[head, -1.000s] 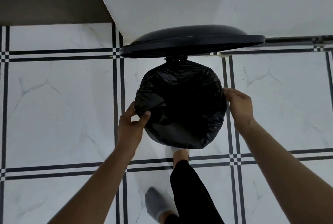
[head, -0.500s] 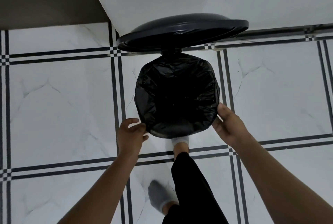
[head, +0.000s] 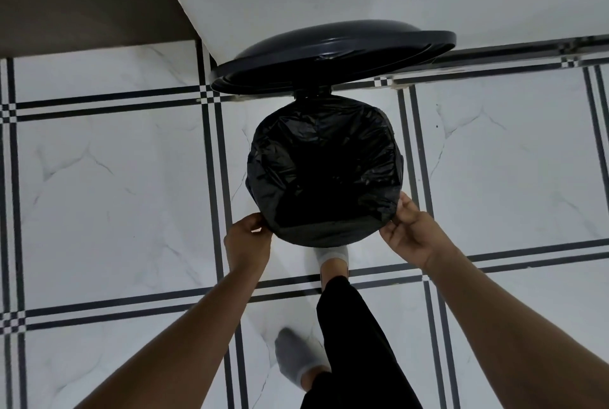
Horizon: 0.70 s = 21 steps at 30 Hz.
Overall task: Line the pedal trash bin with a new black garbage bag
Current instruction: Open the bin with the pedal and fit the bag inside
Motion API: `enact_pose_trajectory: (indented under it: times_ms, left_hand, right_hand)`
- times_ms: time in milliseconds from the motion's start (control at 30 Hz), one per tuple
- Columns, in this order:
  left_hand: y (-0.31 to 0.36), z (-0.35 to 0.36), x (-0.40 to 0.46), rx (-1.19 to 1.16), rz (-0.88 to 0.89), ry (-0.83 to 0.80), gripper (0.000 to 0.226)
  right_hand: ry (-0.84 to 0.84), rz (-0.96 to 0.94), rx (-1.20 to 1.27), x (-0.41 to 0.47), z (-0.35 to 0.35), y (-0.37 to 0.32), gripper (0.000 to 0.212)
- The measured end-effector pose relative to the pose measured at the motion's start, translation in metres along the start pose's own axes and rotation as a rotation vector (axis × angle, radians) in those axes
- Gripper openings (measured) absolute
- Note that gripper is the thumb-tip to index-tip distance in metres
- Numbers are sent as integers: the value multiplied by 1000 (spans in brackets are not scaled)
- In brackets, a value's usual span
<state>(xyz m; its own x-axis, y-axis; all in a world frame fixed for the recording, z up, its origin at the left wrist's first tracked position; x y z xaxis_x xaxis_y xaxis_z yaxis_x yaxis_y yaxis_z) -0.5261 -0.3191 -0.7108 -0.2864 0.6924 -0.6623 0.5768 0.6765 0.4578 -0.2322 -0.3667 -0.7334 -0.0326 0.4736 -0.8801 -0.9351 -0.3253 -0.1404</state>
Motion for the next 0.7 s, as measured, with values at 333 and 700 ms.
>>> enact_pose_trajectory:
  times_ms: [333, 700]
  left_hand:
    - [8, 3, 6, -866, -412, -224, 10]
    - [-26, 32, -28, -1007, -615, -558, 25]
  right_hand:
    - [106, -25, -197, 0, 6, -19, 33]
    - [-67, 58, -169, -17, -7, -1, 34]
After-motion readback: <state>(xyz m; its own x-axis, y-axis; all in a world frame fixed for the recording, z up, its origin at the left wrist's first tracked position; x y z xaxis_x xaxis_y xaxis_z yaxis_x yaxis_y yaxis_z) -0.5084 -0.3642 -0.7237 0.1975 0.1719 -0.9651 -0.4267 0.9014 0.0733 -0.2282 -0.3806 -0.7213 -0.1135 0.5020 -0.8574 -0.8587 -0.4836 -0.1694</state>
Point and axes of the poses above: each hand's wrist, its own x-axis towards the middle knuckle, its own z-axis out of the palm, y = z × x, the point moved 5 cm from there along x, towards the middle knuckle, and after that the axes turned 11 degrees about x, right-handed, at the moved point
